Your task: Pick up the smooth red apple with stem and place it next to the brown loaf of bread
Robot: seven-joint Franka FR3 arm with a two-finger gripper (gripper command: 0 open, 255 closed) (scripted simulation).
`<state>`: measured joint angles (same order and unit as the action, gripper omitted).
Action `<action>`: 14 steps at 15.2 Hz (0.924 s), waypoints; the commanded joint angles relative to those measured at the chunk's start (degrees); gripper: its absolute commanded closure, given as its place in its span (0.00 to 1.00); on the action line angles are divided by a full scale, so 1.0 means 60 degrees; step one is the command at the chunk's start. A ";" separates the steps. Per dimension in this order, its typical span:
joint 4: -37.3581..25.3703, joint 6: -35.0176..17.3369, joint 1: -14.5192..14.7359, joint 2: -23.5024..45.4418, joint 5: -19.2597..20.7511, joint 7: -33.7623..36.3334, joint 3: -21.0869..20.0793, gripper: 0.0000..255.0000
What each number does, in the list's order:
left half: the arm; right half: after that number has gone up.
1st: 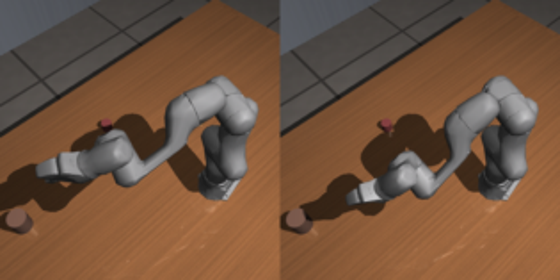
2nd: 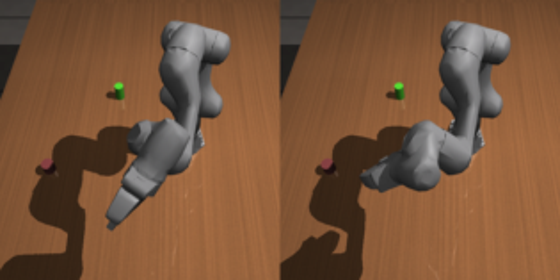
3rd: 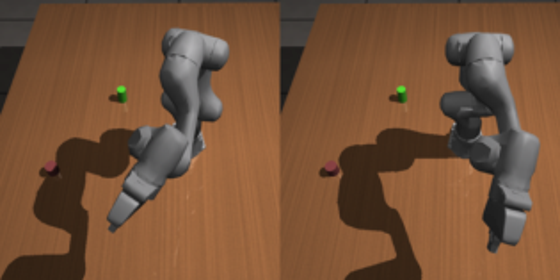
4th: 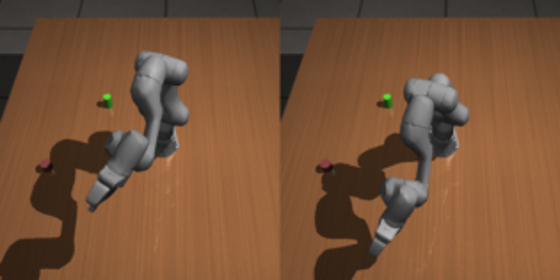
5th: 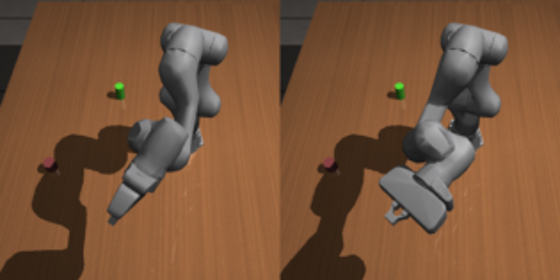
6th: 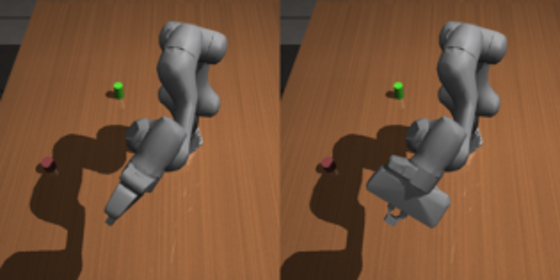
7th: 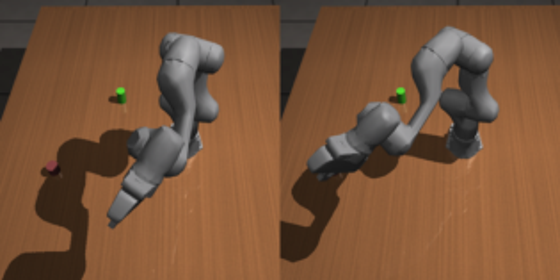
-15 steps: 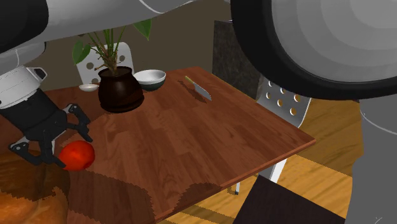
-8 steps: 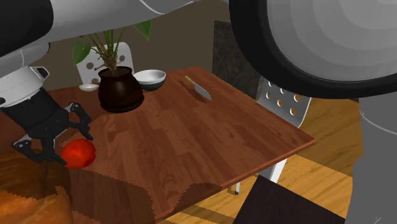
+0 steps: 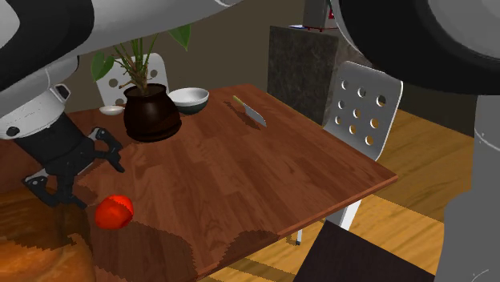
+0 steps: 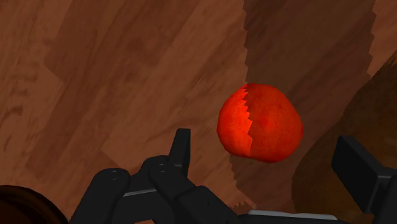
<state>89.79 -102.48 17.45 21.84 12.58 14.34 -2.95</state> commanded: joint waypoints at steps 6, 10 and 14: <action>-0.1996 0.1576 -0.0030 0.1598 -0.0199 -0.0167 -0.0382 0.00; -0.2344 0.1863 -0.0058 0.1667 -0.0163 -0.0163 -0.0474 0.00; -0.2347 0.1875 -0.0188 0.1675 -0.0078 -0.0115 -0.0653 0.00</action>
<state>74.89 -87.83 16.10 30.73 14.33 13.60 -6.04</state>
